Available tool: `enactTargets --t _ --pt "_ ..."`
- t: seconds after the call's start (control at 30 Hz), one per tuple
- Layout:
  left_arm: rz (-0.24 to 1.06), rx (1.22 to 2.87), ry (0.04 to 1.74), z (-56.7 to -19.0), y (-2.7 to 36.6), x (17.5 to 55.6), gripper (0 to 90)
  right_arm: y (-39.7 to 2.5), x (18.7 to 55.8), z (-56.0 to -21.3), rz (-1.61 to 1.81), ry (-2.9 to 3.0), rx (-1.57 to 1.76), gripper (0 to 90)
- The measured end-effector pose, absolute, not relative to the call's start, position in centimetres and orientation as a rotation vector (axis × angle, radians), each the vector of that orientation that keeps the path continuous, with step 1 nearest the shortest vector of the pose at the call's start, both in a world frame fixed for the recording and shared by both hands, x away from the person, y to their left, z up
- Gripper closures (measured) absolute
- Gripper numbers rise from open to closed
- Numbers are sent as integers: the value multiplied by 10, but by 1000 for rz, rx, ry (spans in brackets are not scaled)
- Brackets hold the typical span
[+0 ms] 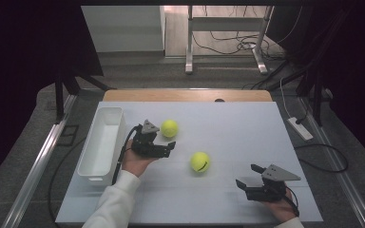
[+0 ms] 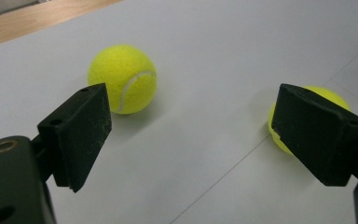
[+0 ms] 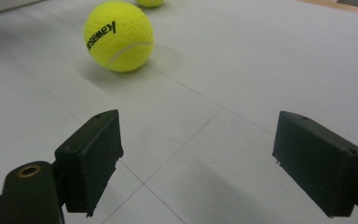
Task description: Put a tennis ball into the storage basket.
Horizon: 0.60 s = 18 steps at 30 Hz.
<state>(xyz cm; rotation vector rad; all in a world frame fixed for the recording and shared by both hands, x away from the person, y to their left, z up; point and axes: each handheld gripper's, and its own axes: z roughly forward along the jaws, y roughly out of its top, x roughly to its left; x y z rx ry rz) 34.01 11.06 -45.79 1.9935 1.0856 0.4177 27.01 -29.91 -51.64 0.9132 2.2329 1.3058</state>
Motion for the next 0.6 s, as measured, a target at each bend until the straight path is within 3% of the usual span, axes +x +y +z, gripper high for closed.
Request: enactTargets --t 0.6 --pt "422 2025 1105 -460 104 364 128 -300 271 -516 1316 2229 915 150"
